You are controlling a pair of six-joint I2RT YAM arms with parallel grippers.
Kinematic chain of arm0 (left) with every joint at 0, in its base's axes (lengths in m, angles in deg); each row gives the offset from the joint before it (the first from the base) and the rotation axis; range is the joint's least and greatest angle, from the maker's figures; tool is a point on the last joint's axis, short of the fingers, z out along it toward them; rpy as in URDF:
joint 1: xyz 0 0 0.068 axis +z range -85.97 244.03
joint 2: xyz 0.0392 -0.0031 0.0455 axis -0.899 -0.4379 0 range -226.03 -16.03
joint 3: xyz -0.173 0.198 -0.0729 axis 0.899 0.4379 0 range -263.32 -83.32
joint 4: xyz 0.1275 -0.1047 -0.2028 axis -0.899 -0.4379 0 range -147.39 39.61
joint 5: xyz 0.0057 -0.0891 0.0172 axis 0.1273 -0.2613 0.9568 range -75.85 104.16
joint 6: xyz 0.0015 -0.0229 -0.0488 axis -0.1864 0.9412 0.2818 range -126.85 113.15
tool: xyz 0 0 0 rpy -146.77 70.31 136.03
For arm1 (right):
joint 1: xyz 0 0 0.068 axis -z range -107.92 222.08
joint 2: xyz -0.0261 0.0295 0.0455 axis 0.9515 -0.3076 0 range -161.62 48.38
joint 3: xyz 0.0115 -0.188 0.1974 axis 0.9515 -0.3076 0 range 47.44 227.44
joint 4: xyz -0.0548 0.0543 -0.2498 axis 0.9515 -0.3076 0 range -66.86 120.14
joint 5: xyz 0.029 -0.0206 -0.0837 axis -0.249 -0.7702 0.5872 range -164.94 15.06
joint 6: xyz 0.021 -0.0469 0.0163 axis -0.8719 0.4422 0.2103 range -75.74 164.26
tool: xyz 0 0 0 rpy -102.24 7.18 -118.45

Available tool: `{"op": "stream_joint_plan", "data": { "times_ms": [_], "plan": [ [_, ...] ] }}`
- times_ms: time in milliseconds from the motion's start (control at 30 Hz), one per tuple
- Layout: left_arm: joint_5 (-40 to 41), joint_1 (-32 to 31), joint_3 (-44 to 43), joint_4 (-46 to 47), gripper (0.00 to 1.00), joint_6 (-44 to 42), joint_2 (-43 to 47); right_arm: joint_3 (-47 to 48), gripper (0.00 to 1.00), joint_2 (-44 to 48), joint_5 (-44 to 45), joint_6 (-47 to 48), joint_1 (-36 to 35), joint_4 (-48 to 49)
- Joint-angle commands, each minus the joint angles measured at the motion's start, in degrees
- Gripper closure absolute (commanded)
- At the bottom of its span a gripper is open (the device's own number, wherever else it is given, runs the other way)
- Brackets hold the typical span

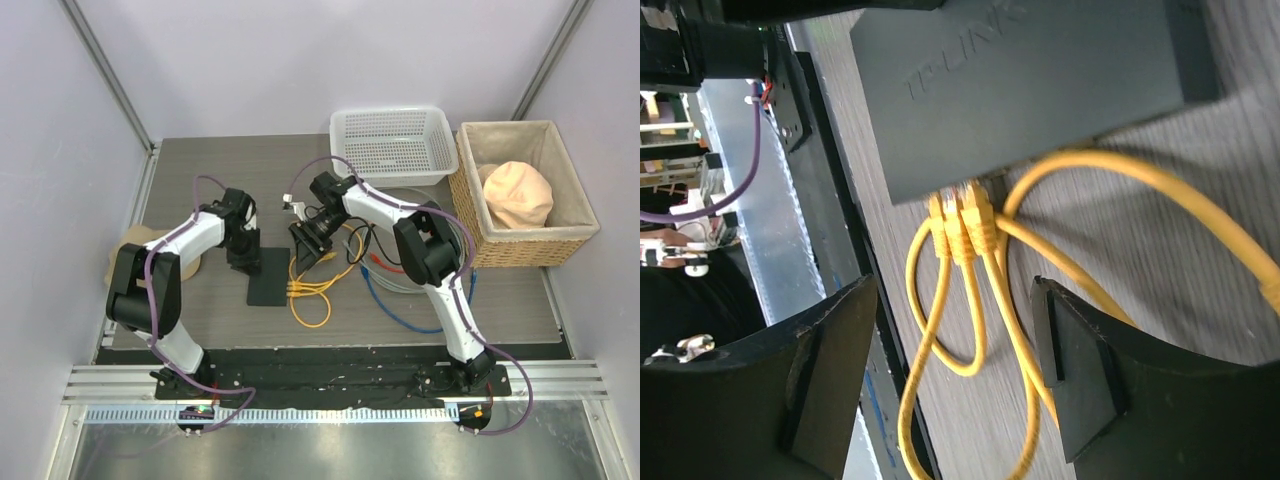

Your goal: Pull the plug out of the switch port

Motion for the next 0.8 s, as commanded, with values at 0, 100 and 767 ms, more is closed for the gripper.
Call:
{"op": "stream_joint_plan", "data": {
  "times_ms": [0,100,767],
  "plan": [
    [-0.3,0.3,1.0,1.5,0.75,-0.6,-3.1,0.9,0.29,-0.8,-2.3,-3.1,-1.7,3.1],
    [0.9,0.3,2.0,1.5,0.82,-0.8,-3.3,1.1,0.30,-1.7,-1.3,-3.0,-1.8,3.2],
    [0.0,1.0,3.3,2.0,0.84,-1.2,-5.0,4.7,0.39,-8.7,-3.4,-4.3,-4.4,4.2]
  ]
}}
